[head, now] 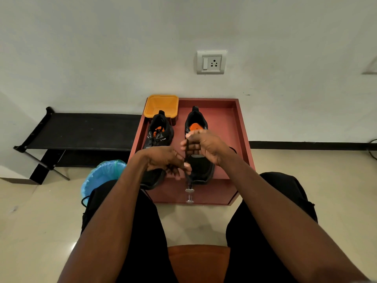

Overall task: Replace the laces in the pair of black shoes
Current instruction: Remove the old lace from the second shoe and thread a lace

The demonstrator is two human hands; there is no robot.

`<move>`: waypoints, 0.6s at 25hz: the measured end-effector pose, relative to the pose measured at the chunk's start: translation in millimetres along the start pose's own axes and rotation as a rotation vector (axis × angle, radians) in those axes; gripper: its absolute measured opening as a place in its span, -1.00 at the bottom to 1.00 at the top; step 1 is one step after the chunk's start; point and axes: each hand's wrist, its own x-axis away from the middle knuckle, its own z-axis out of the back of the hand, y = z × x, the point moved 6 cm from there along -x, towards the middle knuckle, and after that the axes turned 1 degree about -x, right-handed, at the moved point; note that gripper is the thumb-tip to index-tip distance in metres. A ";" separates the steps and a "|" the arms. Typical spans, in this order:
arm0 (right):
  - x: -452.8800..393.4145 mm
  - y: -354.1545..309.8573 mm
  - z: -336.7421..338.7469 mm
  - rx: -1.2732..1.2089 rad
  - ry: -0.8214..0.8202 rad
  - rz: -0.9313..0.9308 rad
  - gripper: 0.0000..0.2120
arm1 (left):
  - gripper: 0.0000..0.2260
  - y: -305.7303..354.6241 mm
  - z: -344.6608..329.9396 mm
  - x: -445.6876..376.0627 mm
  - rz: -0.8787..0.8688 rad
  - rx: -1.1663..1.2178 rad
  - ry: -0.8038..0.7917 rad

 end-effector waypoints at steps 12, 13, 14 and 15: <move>2.4 -44.8 23.7 -0.146 -0.004 0.209 -0.89 | -0.62 53.5 27.5 -16.0 -0.590 0.441 0.428; 1.8 -47.2 28.1 -0.182 0.009 0.220 -0.93 | -0.70 53.3 27.8 -18.4 -0.589 0.432 0.454; 1.5 -51.4 35.5 -0.234 0.034 0.238 -0.96 | -0.80 51.9 31.3 -18.2 -0.588 0.442 0.506; 0.8 -54.9 46.3 -0.297 0.075 0.256 -0.96 | -0.90 48.6 37.4 -16.8 -0.566 0.453 0.586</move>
